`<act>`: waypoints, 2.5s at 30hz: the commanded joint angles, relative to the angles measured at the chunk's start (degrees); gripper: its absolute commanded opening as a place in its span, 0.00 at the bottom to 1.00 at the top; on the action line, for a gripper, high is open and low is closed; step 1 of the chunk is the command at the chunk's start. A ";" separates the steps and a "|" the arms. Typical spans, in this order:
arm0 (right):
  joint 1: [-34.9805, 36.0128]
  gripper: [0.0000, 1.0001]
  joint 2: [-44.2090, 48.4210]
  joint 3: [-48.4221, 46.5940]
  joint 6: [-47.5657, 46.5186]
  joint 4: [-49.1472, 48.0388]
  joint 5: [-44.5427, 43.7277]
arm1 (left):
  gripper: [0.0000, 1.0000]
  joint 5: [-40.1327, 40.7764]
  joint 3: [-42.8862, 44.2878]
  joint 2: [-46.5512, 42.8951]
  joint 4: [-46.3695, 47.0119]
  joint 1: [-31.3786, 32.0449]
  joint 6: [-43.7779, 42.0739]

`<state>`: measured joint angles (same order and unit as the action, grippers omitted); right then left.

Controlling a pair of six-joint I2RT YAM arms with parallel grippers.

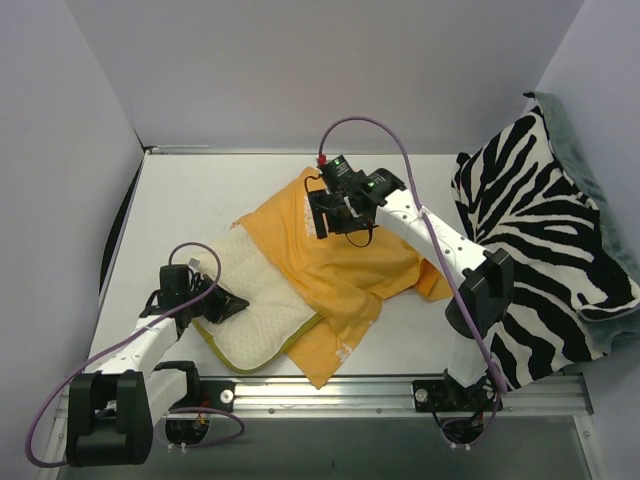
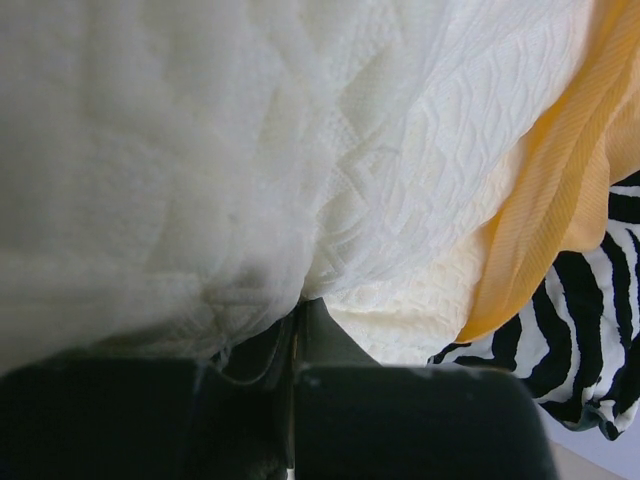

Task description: Put the pillow into the pillowcase

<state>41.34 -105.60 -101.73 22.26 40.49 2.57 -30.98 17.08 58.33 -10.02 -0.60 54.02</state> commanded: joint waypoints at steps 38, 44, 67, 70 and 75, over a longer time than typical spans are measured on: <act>1.81 0.01 3.21 24.56 -10.04 18.31 15.10 | 0.00 0.22 10.59 -0.32 -16.50 13.77 -7.43; 2.70 0.59 8.39 16.97 -9.35 19.98 12.11 | 0.32 -3.04 19.99 -6.89 -23.90 19.15 -14.29; -1.27 0.67 -25.52 -32.74 4.28 10.05 -3.10 | 0.72 24.32 31.81 20.24 -24.88 9.30 -36.97; -1.09 0.67 -27.63 -32.13 4.02 9.78 -3.09 | 0.36 21.41 29.16 20.16 -21.28 9.39 -36.18; -0.39 0.36 -30.19 -31.95 3.67 9.34 -0.73 | 0.00 18.95 28.18 19.81 -18.54 10.18 -34.69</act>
<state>39.94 -134.91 -132.64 25.47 48.84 1.41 -9.10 46.52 78.19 -29.43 8.93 20.01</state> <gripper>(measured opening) 0.430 0.029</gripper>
